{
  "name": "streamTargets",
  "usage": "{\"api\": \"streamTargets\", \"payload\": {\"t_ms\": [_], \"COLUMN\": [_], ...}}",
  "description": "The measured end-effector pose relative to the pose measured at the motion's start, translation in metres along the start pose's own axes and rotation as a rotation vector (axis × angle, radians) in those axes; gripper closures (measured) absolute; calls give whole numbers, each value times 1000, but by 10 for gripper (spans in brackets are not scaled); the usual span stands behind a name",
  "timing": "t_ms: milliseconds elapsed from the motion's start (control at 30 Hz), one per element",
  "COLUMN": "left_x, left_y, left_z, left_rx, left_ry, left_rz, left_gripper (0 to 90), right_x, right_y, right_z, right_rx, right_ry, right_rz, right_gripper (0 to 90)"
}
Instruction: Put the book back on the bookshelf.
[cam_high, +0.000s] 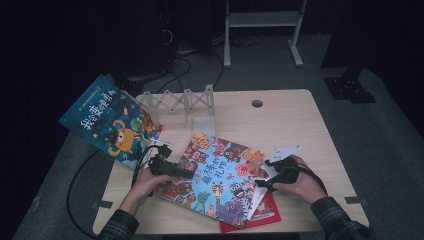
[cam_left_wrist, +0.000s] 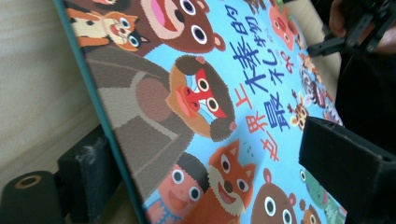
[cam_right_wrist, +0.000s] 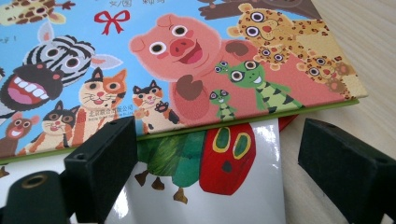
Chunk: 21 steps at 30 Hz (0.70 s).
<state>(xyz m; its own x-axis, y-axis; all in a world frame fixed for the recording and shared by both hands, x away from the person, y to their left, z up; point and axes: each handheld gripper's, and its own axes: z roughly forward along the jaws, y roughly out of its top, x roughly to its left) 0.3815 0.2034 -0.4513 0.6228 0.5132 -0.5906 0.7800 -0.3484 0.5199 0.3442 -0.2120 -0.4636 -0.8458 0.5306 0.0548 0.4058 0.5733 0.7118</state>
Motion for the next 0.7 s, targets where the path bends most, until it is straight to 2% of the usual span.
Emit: {"api": "streamTargets", "payload": {"t_ms": [167, 500, 600, 700], "left_x": [-10, -31, -37, -43], "left_y": [7, 23, 28, 33], "left_z": [-11, -22, -26, -31], "left_rx": [-38, -27, -31, -40], "left_ry": [-31, -5, -10, -12], "left_rz": [14, 41, 44, 64], "left_gripper": [85, 88, 91, 113], "right_x": [0, -1, -1, -1], "right_y": [0, 0, 0, 0], "right_z": [0, -1, 0, -1], "right_rx": [0, 4, 4, 5], "right_ry": [0, 2, 4, 5], "right_rz": [-1, -6, -6, -8], "right_gripper": [106, 105, 105, 105]}}
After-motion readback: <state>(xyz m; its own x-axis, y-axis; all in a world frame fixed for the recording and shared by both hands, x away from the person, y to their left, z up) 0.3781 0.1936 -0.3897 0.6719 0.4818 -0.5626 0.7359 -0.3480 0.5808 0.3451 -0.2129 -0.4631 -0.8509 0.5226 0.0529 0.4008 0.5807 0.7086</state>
